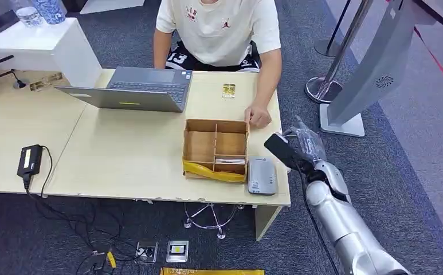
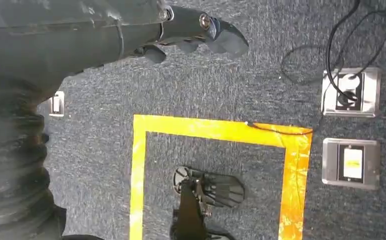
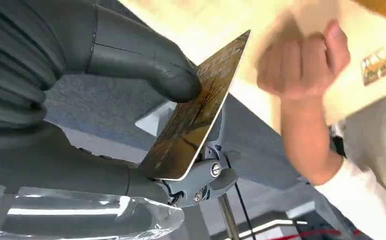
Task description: Pass the card to the sensor for recognition and then transmit it.
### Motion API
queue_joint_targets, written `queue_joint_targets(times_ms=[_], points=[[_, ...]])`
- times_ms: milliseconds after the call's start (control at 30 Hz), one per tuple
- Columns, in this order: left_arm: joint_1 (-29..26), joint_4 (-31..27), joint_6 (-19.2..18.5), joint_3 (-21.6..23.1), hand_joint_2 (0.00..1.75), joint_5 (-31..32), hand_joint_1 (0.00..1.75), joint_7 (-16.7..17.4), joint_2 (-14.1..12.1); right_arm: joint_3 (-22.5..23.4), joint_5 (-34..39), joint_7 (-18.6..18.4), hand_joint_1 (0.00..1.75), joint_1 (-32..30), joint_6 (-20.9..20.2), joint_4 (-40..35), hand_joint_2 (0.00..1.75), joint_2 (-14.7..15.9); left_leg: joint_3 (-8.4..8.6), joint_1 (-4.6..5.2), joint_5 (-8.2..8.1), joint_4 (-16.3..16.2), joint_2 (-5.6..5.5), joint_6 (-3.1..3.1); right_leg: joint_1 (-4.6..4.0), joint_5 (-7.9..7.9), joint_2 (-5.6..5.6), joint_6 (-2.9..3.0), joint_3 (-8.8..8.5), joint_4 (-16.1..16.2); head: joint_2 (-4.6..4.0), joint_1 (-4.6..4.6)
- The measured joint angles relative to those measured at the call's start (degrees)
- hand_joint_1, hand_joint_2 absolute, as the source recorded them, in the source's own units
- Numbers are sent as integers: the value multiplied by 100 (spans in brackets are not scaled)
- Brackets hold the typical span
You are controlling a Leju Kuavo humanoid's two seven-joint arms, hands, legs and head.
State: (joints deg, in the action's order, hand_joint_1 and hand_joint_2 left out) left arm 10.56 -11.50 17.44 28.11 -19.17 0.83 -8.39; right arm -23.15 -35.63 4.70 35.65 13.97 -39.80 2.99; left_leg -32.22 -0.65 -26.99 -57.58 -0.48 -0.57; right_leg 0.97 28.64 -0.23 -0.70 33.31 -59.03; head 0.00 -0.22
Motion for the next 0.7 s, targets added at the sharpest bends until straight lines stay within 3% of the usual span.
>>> queue_joint_targets(times_ms=[700], points=[[-89, 0, -2, -2, 175, -129, 0, 22, 124, -61, -26, 28, 175, -638, -260, 96, 175, -155, 1, 0, -2, 1, 0, -3, 0, 0, 2, 0, 0, 0, -2, 0]])
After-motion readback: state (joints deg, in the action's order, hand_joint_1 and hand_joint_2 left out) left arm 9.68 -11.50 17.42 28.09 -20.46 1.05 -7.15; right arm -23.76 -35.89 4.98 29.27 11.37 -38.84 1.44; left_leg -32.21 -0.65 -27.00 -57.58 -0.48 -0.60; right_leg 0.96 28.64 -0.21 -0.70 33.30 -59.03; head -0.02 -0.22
